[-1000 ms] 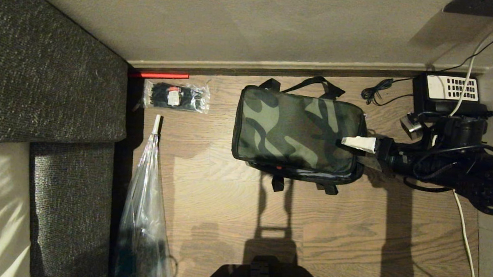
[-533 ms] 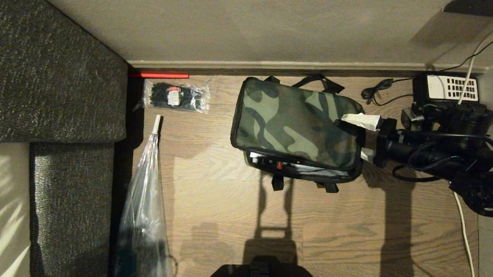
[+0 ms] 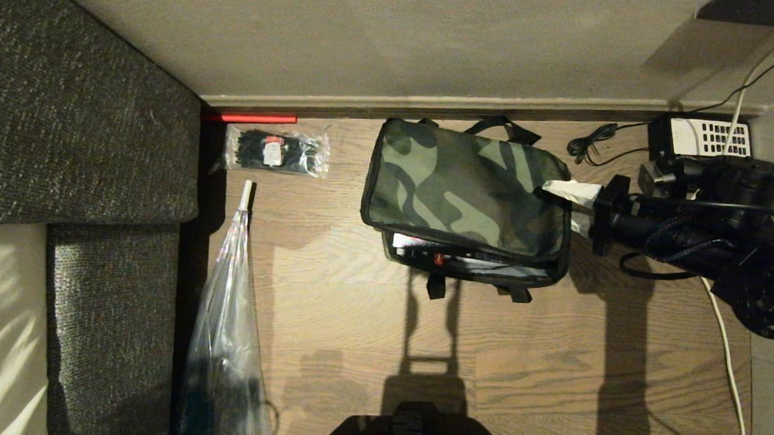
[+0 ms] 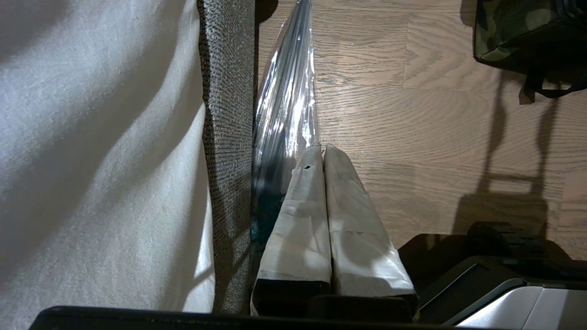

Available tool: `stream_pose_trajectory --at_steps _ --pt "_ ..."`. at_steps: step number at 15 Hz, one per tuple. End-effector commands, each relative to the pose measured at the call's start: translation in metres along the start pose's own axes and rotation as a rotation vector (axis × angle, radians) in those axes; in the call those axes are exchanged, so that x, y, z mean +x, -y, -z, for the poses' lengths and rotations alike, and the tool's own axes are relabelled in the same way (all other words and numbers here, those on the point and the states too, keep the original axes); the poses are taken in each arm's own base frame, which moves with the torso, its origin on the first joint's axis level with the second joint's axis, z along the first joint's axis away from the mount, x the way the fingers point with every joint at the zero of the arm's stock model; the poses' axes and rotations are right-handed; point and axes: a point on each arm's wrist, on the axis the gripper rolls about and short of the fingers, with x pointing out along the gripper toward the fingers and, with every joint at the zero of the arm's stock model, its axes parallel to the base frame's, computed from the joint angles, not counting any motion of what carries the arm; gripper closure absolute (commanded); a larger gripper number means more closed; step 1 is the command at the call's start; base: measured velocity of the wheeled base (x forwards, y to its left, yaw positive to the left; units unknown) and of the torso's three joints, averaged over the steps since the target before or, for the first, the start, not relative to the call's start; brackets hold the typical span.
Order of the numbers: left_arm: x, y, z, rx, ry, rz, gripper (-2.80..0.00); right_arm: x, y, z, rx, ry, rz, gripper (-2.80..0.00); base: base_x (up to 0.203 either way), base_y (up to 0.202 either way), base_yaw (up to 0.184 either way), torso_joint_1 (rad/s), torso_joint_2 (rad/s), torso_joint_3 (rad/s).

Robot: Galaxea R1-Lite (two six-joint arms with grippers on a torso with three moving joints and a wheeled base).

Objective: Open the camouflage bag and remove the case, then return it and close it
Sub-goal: Open the top of the storage box

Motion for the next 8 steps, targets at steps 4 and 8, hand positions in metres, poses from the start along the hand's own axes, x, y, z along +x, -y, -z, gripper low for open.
stream_pose_trajectory --at_steps 4,8 --pt "0.0 0.0 0.0 -0.001 0.0 0.0 0.0 -0.002 -0.015 -0.007 -0.062 0.025 -0.043 0.0 0.0 0.0 0.0 0.0 0.0 0.0" --pt "0.0 0.0 0.0 -0.001 0.0 -0.001 0.0 -0.001 -0.02 -0.012 -0.178 0.048 -0.054 0.0 0.0 0.0 0.0 0.0 0.0 0.0"
